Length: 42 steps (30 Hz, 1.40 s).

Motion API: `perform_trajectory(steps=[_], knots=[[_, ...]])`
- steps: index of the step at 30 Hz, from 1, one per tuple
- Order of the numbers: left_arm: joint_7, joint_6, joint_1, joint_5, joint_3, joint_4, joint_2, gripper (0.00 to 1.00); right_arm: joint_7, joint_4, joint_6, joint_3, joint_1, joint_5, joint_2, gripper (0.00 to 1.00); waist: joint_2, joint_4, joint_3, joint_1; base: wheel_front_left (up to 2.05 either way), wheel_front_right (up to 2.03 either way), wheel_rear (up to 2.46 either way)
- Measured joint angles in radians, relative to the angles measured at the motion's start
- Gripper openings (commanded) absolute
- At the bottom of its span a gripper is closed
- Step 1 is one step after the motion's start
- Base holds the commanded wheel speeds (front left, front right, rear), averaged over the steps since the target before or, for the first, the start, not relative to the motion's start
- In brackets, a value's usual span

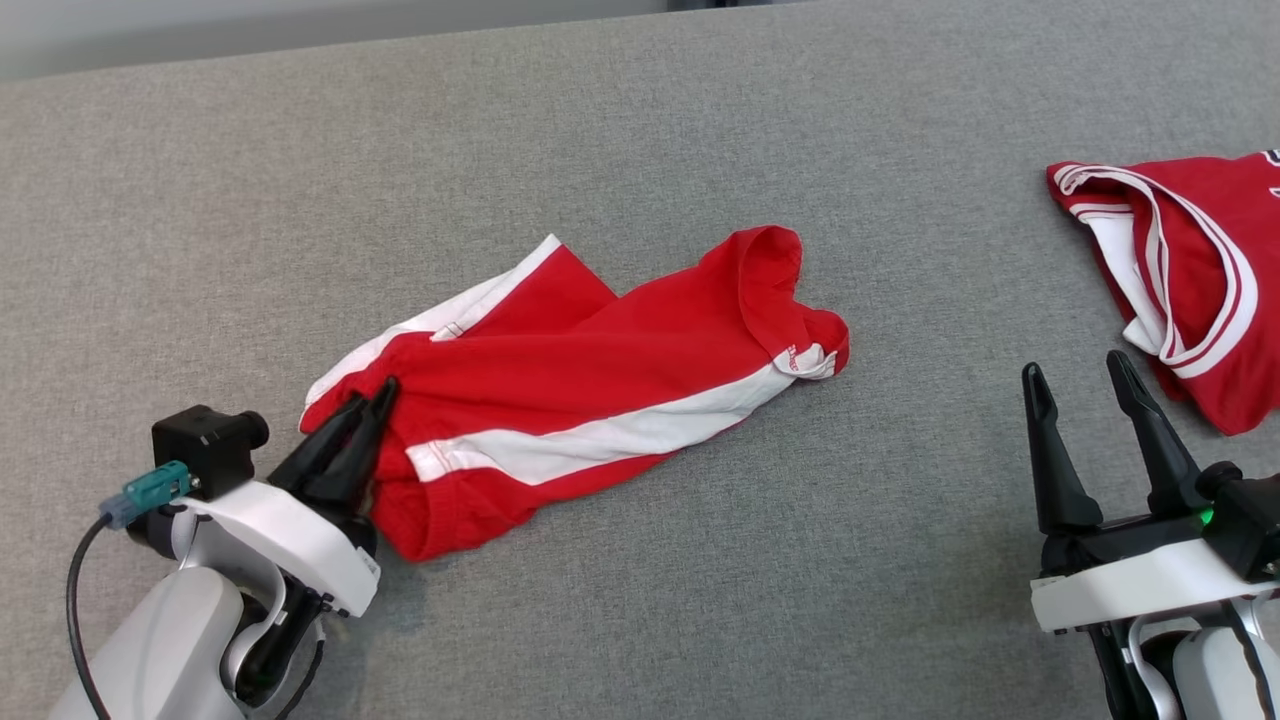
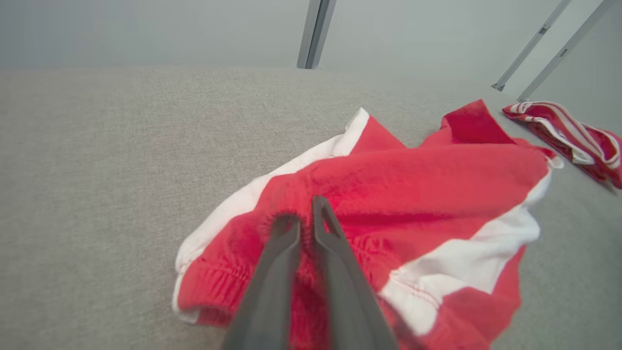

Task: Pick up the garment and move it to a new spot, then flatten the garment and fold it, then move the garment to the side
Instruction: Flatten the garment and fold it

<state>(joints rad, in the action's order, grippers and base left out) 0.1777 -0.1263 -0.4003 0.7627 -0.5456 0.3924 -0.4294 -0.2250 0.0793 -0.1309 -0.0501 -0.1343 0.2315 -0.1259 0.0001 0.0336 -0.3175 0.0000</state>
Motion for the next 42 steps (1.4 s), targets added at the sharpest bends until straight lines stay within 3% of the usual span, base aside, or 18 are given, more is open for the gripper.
perform_trajectory(steps=[7,15,20,25,30,42], knots=[[0.064,0.074,0.01,-0.037,0.037,0.043,0.013,1.0,-0.004,0.006,0.0,0.013,-0.005,-0.002,-0.003,1.0,0.0,-0.016,0.017,0.0,0.0,0.0,0.0],[0.079,0.094,0.079,-0.042,0.079,0.0,0.01,1.0,-0.004,0.013,0.0,0.033,-0.005,-0.002,-0.012,1.0,0.0,-0.054,0.056,0.0,0.0,0.0,0.0],[0.082,0.152,0.115,-0.091,0.185,-0.113,0.013,1.0,0.0,0.007,0.0,0.044,0.001,-0.003,-0.026,1.0,0.0,-0.083,0.086,0.0,0.0,0.0,0.0],[0.084,0.198,0.184,-0.208,0.319,-0.295,0.06,1.0,0.015,-0.001,0.0,0.045,0.002,-0.014,-0.043,1.0,0.0,-0.099,0.114,0.0,0.0,0.0,0.0],[0.084,0.196,0.253,-0.304,0.385,-0.396,0.092,1.0,0.029,-0.001,0.0,0.038,0.015,-0.015,-0.05,1.0,0.0,-0.101,0.146,0.0,0.0,0.0,0.0],[0.084,0.097,0.373,-0.438,0.431,-0.403,0.129,1.0,0.04,0.017,0.0,0.012,0.066,-0.01,-0.054,1.0,0.0,-0.081,0.23,0.0,0.0,0.0,0.0]])
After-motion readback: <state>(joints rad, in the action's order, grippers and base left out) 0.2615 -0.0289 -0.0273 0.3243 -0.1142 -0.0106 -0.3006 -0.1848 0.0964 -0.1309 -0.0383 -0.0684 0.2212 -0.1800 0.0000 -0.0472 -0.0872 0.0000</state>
